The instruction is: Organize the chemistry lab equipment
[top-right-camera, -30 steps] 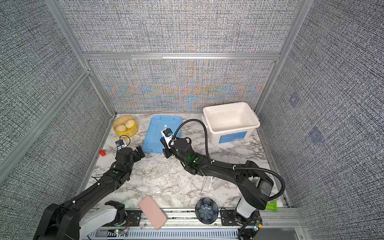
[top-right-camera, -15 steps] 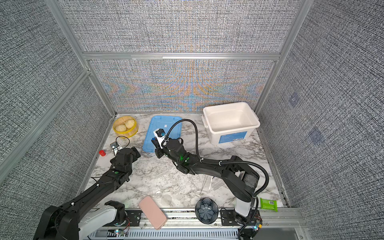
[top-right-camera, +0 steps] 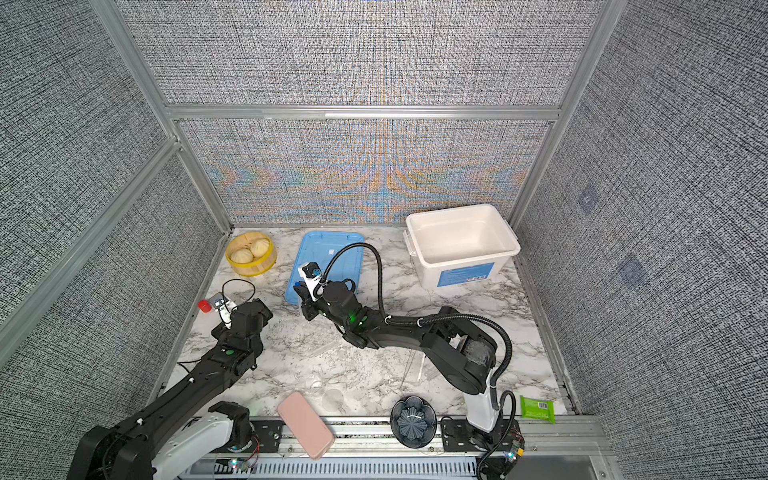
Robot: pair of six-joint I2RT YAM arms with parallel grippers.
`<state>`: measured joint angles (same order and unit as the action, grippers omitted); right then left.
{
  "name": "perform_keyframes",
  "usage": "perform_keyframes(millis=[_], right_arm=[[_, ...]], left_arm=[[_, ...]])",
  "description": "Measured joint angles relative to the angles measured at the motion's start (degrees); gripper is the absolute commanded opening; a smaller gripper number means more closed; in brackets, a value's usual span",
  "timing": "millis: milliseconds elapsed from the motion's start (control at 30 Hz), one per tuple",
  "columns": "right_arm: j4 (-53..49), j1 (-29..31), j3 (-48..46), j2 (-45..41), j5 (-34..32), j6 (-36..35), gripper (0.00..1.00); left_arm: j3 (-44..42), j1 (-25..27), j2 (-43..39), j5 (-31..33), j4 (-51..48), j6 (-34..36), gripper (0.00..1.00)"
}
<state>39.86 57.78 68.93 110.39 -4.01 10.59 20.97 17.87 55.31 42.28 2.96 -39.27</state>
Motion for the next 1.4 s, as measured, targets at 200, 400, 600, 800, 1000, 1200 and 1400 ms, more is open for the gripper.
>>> perform_keyframes(millis=[200, 400, 600, 800, 1000, 1200, 1400], right_arm=[[0.7, 0.3, 1.0, 1.6, 0.2, 0.0, 0.10], [0.8, 0.4, 1.3, 2.7, 0.2, -0.7, 0.10], [1.1, 1.0, 1.1, 3.1, 0.0, -2.2, 0.10], [3.3, 1.9, -0.4, 4.1, 0.0, -4.4, 0.10], [4.9, 2.1, -1.3, 4.2, 0.0, -6.0, 0.10], [5.9, 3.5, -1.5, 4.8, -0.6, -8.9, 0.10], [6.8, 4.1, -1.8, 5.5, -1.8, -10.8, 0.10]], left_arm=[[-0.2, 0.0, -0.4, 1.1, 0.0, -0.2, 0.99], [-0.4, 0.0, -0.3, 1.2, 0.0, -0.4, 0.99], [-0.7, 0.0, -1.0, 1.3, 0.0, -0.4, 0.99], [-1.9, 0.0, -2.2, 1.3, 0.4, -0.7, 0.99], [-2.3, 0.0, -2.2, 1.3, 0.9, -0.8, 0.99], [-2.4, 0.0, -2.4, 1.3, 1.3, -0.9, 0.99], [-3.3, 0.0, -3.8, 1.3, 1.7, -1.3, 0.99]])
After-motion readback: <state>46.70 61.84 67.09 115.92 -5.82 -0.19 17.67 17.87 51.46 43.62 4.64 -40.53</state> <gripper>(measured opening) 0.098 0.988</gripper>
